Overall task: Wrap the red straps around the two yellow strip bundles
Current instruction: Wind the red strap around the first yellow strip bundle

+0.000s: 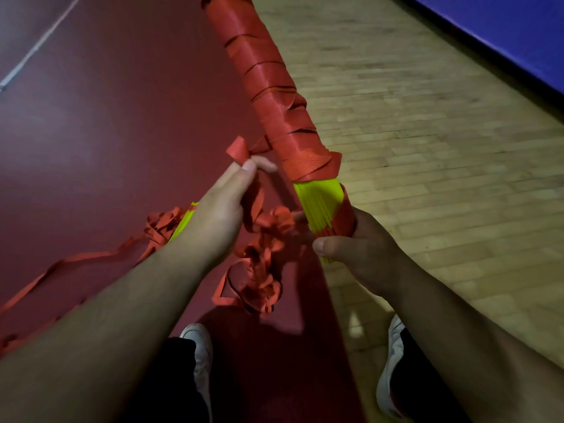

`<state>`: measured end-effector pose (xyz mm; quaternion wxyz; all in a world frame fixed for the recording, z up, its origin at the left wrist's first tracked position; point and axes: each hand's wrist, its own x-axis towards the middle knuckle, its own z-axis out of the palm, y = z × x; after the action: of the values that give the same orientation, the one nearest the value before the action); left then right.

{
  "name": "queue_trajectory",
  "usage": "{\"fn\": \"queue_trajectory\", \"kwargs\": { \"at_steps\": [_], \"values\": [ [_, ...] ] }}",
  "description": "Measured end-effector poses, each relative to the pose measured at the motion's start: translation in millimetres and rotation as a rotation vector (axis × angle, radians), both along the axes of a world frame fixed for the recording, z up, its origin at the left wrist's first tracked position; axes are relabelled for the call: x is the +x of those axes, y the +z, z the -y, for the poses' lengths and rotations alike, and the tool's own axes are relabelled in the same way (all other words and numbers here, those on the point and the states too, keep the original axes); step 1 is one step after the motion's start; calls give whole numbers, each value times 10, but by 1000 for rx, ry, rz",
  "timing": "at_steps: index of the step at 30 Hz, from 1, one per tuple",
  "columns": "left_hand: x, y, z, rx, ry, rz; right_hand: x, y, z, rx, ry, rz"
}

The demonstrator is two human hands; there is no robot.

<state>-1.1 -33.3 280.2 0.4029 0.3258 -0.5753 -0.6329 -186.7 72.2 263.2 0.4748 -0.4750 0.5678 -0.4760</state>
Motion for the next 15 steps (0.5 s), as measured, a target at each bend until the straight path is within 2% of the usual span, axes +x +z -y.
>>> {"fn": "queue_trajectory", "kwargs": {
  "at_steps": [5, 9, 15],
  "values": [
    [15, -1, -1, 39, -46, 2, 7, -11, 16, 30, 12, 25],
    [116, -37, 58, -28, -7, 143, -7, -21, 9, 36, -15, 50],
    [180, -115, 29, 26, -279, 163, 9, -43, 13, 36, 11, 188]
  ]
}}
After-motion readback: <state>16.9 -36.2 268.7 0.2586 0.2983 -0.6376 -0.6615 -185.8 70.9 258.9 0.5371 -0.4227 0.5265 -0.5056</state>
